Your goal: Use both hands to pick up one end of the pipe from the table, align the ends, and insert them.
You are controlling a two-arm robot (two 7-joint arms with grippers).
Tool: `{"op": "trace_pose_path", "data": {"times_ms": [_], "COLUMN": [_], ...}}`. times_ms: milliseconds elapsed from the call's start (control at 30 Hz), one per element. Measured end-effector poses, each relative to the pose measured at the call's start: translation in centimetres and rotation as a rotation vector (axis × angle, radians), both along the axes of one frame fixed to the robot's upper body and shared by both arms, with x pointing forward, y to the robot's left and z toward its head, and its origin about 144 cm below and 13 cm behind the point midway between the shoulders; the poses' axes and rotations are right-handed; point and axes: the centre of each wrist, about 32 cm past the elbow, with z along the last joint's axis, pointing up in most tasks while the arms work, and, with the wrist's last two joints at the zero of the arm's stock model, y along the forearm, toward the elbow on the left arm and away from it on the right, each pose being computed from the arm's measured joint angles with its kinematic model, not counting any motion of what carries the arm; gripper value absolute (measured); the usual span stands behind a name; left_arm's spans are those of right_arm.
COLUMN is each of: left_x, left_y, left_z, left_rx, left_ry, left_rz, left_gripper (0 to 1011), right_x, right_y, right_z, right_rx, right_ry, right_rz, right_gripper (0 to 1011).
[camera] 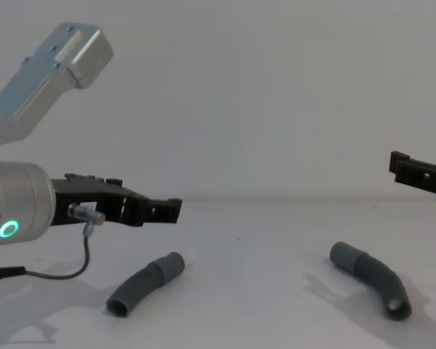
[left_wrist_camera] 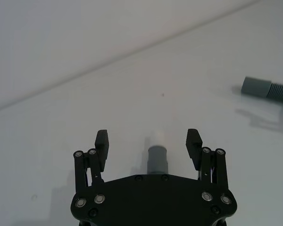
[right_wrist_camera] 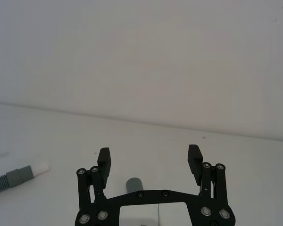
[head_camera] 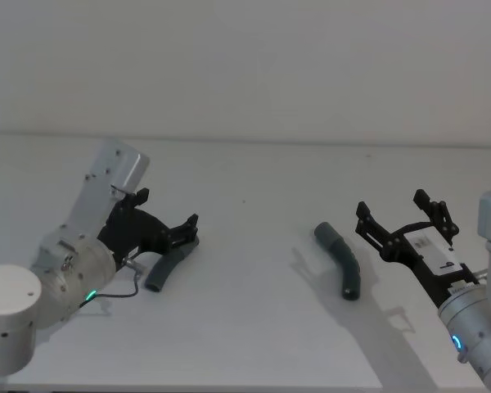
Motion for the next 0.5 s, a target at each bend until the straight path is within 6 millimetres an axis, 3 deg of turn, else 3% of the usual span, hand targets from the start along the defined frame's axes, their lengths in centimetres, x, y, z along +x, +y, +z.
{"op": "trace_pose_path", "data": {"times_ms": [500], "left_x": [1.4], "left_y": [1.6], "left_z": [1.6], "left_rx": [0.059], "left_ry": [0.104], "left_rz": [-0.041], "left_gripper": [1001], "right_x": [0.0], "right_y": [0.0], "right_z": [0.0], "right_rx": [0.000], "right_ry": [0.000], "right_rz": [0.000], "right_gripper": [1001]}}
